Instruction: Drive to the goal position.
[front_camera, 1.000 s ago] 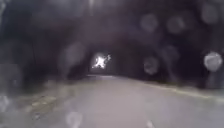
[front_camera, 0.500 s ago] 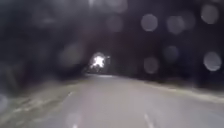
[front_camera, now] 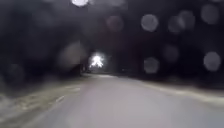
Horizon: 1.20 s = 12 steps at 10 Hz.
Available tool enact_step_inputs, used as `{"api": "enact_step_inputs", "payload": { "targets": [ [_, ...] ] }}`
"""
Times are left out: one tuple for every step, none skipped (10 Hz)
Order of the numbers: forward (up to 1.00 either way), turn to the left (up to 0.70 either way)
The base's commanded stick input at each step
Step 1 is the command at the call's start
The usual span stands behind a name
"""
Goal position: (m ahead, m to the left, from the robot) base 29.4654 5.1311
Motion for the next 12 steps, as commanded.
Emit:
{"api": "enact_step_inputs", "payload": {
  "targets": [
    [1.0, 0.0],
    [1.0, 0.0],
    [1.0, 0.0],
    [1.0, 0.0],
    [1.0, 0.0],
    [1.0, 0.0],
    [1.0, 0.0],
    [1.0, 0.0],
    [1.0, 0.0],
    [1.0, 0.0],
    [1.0, 0.0],
    [1.0, 0.0]
  ]
}}
